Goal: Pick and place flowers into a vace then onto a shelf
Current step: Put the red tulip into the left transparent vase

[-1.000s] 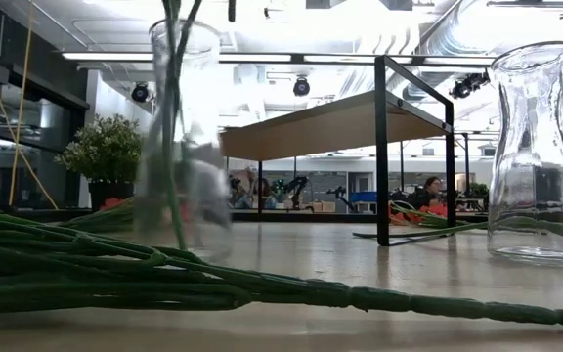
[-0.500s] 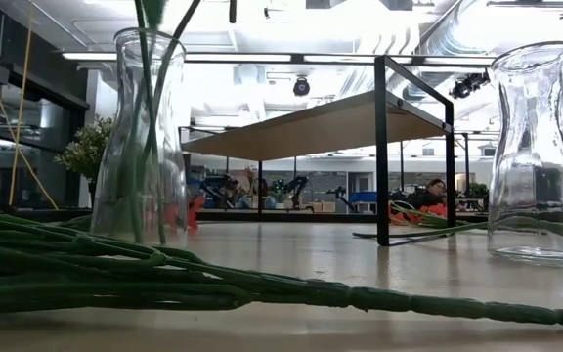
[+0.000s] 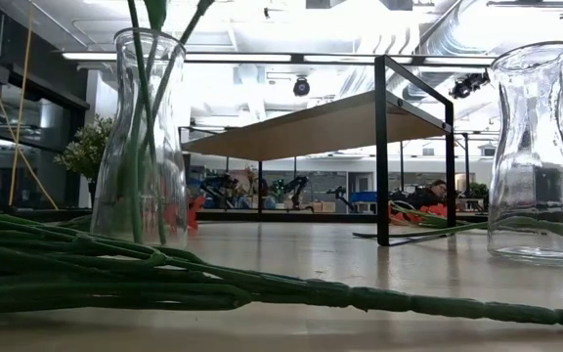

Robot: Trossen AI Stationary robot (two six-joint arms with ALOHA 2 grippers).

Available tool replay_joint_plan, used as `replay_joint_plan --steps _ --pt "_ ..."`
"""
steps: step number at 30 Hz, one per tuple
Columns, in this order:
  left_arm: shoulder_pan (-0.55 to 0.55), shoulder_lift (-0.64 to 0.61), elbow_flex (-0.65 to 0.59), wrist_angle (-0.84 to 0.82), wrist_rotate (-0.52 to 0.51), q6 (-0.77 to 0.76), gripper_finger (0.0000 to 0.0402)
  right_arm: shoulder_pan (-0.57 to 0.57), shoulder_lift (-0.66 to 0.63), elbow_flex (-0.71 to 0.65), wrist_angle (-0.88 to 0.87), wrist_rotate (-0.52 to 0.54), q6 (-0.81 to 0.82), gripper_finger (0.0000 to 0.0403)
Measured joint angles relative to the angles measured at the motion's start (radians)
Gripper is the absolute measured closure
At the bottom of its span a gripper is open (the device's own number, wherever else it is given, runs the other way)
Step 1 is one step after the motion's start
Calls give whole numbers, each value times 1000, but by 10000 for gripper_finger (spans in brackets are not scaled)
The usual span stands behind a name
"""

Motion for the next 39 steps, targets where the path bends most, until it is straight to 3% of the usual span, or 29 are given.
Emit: replay_joint_plan --steps 11,24,39 --pt "0 0 0 0 -6 -1 222 0 20 24 -24 0 1 403" --pt "0 0 0 6 -47 -25 222 -14 136 23 114 -17 -49 403" --pt "0 0 0 8 -54 -27 222 -50 137 23 115 6 -97 403"
